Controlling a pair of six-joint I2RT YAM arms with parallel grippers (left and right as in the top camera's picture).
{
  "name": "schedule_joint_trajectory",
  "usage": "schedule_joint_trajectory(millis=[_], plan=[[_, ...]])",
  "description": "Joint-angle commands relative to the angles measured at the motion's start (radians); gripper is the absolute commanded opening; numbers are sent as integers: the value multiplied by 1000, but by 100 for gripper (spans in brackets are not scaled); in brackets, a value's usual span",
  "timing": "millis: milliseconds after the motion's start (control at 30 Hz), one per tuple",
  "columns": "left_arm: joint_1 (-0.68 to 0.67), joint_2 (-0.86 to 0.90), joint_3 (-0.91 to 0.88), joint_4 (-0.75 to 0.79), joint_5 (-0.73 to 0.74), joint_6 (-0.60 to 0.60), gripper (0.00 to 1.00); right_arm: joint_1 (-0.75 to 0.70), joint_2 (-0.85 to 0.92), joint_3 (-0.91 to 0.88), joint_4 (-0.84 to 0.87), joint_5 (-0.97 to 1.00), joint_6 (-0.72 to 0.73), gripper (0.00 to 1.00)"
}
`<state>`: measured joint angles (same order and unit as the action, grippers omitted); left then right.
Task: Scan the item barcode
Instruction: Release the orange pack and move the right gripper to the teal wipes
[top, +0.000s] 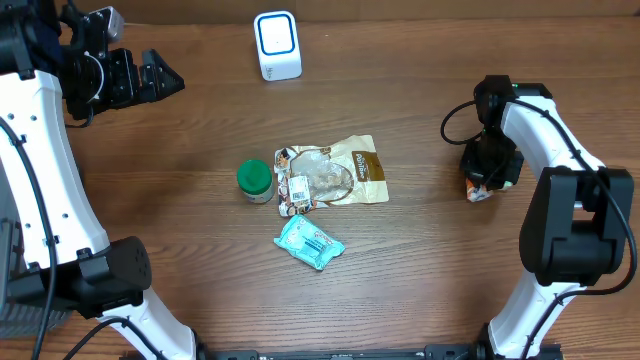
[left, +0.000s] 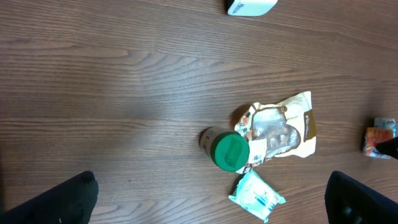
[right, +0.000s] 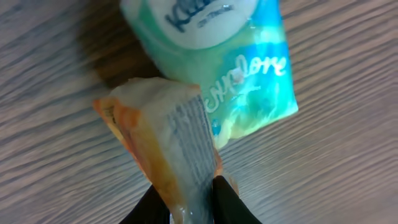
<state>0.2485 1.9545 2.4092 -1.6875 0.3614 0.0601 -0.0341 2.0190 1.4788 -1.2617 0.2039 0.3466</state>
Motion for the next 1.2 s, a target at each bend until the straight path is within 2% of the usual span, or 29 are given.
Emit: schedule_joint_trajectory(millis=[0,67,167,200,367,567,667,733,867,1167], plan=[[-8,-9,10,-2,-6,19,100,-13,-6,-3,1,46,25,24],[-8,-9,10,-2,-6,19,100,-12,-6,-3,0,46,25,31],[-7,-9,10,-2,-6,19,100,-13,-6,-1,-15,46,25,50],[-7,-9,10,-2,-6,19,100,-13,-6,3,-23,44,26,52],[-7,-9,10,-2,-6,19,100,-13,-6,84,-79,42,47,53],[-8,-9,10,-2,-6,19,100,-11,-8,268,-207,32,47,54],[-7,-9,10,-2,-6,19,99,-3,-8,360,-257,-61,22,54],[-7,-9,10,-2,-6,19,99,8,-8,398,-257,-221,-57,54],[-7,-9,10,-2,-6,19,99,43,-8,382,-186,-460,-120,54],[-8,-9,10,-2,-6,19,100,232,-8,188,3,-627,-119,54]])
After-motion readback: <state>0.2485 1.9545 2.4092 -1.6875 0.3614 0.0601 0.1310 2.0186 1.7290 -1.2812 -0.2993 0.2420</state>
